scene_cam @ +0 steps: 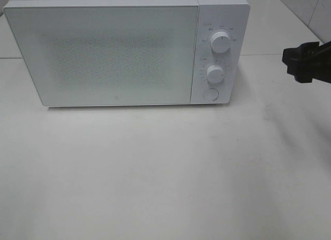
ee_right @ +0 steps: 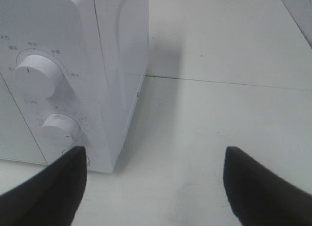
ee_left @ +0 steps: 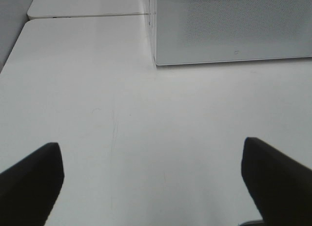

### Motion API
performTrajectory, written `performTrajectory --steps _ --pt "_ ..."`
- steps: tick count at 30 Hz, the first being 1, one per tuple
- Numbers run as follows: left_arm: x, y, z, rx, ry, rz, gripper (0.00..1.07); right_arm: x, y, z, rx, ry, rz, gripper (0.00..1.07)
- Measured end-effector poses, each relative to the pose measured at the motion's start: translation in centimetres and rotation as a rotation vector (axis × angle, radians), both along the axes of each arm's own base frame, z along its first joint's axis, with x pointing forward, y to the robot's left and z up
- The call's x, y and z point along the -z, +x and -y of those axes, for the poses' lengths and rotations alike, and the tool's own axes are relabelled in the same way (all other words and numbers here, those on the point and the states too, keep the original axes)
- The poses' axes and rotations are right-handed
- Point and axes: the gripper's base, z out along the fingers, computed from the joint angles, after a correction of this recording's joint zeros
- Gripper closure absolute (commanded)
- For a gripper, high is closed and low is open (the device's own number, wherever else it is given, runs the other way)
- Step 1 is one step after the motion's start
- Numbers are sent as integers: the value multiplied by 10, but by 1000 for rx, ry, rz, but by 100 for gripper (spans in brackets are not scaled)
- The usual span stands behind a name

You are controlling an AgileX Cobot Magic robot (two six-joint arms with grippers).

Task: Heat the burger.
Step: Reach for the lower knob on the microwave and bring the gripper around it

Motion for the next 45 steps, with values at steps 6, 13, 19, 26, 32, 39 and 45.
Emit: performTrajectory --steps 6,13,19,26,32,39,45 --pt "0 0 0 0 0 0 16 27 -6 -20 -49 -40 29 32" --pt "0 0 0 0 0 0 16 40 -7 -39 -32 -63 56 32" --pt "0 0 0 0 0 0 16 52 -11 -65 13 -65 100 32" --pt "0 0 0 0 0 0 16 65 -17 -86 41 -81 117 32" --pt "0 0 0 1 -1 0 16 72 -14 -104 58 -86 131 32" --pt "0 0 0 1 -1 0 16 78 -4 -112 89 -97 146 32" --pt "0 0 0 1 -1 0 16 84 -2 -113 105 -89 145 32"
